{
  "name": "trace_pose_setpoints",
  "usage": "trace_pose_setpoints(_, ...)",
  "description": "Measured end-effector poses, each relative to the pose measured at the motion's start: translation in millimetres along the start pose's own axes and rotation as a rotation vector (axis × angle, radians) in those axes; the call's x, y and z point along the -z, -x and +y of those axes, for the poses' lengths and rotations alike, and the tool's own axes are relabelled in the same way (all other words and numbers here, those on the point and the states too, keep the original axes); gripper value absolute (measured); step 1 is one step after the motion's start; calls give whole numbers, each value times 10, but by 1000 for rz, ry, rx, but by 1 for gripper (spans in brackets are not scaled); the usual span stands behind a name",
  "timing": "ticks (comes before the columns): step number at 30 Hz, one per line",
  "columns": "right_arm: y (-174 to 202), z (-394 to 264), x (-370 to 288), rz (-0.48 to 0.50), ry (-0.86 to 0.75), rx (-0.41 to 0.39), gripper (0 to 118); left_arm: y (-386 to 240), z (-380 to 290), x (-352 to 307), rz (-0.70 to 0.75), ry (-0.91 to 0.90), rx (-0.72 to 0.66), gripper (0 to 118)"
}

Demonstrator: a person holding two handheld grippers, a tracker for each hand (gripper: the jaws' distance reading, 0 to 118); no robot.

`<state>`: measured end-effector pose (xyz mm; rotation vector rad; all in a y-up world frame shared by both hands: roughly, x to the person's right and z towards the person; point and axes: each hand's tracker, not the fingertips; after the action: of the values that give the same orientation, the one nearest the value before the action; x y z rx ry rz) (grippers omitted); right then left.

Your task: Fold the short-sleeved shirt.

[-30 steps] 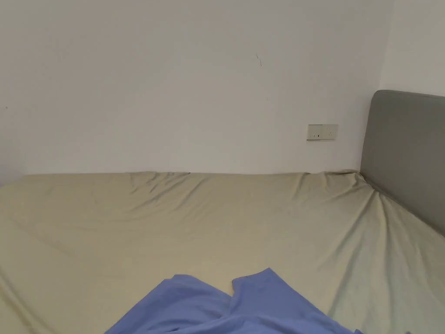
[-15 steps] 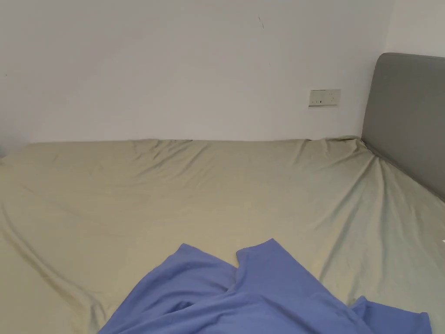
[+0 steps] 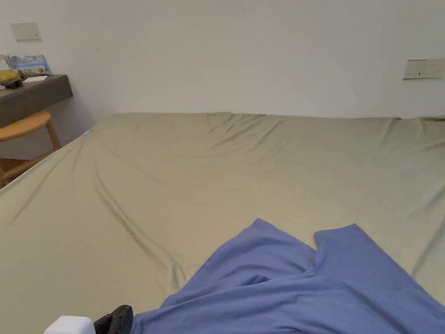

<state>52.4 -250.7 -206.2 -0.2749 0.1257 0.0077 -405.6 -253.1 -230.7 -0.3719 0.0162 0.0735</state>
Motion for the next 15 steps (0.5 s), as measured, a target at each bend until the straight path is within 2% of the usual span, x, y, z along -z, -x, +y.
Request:
trace_pose_setpoints(3,247,3,98,71,7,-19,2,237,-132,418,60,116,2,0)
trace_pose_setpoints(5,387,0,159,116,23,-30,2,528,-191,723,85,141,-145,0)
trace_pose_setpoints(7,472,-20,226,148,40,-30,2,741,-243,1114,88,278,-167,0)
trace_pose_setpoints(8,515,-27,251,162,49,-32,2,804,-292,1225,85,270,-179,0)
trace_pose_setpoints(9,555,-36,271,170,54,-37,2,845,-333,1328,104,252,-160,9)
trace_pose_setpoints(10,599,-46,292,178,60,-45,2,883,-364,1464,111,299,-132,37)
trace_pose_setpoints(12,647,-57,332,190,72,-47,2,920,-451,1659,87,421,-109,108)
trace_pose_setpoints(13,674,-66,350,196,78,-48,2,901,-494,1709,96,432,-90,113)
trace_pose_setpoints(14,698,-74,371,202,87,-46,2,869,-525,1745,98,425,-73,107)
trace_pose_setpoints(15,702,-98,394,207,97,-42,2,842,-548,1785,87,449,-67,95)
